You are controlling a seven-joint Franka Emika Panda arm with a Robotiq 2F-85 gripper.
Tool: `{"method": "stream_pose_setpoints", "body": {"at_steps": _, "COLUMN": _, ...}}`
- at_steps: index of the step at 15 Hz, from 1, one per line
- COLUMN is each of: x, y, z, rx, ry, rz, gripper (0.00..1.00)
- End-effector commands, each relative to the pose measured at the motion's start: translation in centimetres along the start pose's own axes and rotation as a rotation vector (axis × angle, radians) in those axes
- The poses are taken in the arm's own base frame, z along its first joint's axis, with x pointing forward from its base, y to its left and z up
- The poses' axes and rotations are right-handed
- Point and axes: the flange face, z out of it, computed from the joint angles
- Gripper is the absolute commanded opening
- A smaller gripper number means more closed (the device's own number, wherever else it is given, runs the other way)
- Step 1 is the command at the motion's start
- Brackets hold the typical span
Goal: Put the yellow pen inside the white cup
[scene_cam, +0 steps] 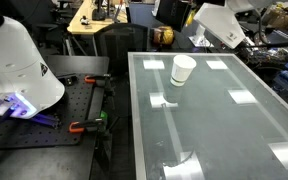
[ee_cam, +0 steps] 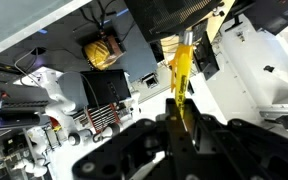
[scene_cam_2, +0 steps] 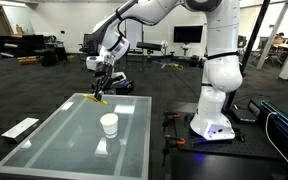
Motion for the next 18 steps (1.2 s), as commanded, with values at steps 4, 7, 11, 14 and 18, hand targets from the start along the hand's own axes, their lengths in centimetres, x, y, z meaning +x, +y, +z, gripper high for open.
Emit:
{"method": "stream_pose_setpoints", "body": {"at_steps": 4, "x": -1.2, "y": 0.7, "z": -0.7, "rx": -0.023, "ry": 0.015, "rz": -0.011, "gripper": 0.03}}
{"method": "stream_pose_setpoints", "body": {"at_steps": 7, "x": -2.3, "y": 1.0, "z": -1.1, "rx": -0.032, "ry": 0.019, "rz": -0.017, "gripper": 0.03}}
{"method": "stream_pose_setpoints", "body": {"at_steps": 11, "x": -3.8, "y": 1.6, "z": -1.1, "rx": -0.034, "ry": 0.020, "rz": -0.060, "gripper": 0.03}}
{"method": "stream_pose_setpoints", "body": {"at_steps": 14, "x": -4.8, "y": 2.1, "z": -0.7, "rx": -0.031, "ry": 0.025, "rz": -0.124, "gripper": 0.03}}
{"method": "stream_pose_setpoints", "body": {"at_steps": 18, "x": -6.4, "y": 2.7, "z": -0.2, "rx": -0.037, "ry": 0.057, "rz": -0.199, "gripper": 0.03}}
